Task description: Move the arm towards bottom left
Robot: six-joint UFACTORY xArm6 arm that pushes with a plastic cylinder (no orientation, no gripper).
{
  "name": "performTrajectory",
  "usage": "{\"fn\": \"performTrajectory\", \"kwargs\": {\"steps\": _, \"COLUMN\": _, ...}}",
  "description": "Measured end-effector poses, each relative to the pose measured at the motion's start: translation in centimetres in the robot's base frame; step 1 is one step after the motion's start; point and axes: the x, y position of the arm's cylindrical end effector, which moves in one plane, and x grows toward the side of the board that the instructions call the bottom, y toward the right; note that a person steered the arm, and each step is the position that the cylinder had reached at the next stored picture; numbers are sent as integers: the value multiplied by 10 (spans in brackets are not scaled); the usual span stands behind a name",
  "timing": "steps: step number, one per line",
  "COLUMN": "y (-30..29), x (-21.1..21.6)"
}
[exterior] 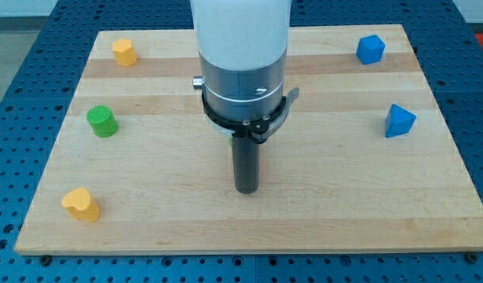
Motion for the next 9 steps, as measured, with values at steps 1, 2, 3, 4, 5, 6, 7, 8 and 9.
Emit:
{"fn": "performTrajectory", "kwargs": {"steps": 1, "y": 0, "x": -5}}
{"fn": "performTrajectory", "kwargs": {"steps": 2, "y": -6, "x": -5}}
{"fn": "performTrajectory", "kwargs": {"steps": 3, "y": -23, "x": -4}}
{"fn": "performTrajectory", "kwargs": {"steps": 4, "y": -44, "x": 0}}
{"fn": "performTrajectory", "kwargs": {"steps": 5, "y": -61, "x": 4}}
{"fn": "performTrajectory", "kwargs": {"steps": 6, "y": -74, "x": 4}}
{"fn": "performTrajectory", "kwargs": {"steps": 7, "y": -83, "x": 4}}
{"fn": "performTrajectory", "kwargs": {"steps": 8, "y": -95, "x": 4}}
{"fn": "performTrajectory", "kwargs": {"steps": 9, "y": -112, "x": 4}}
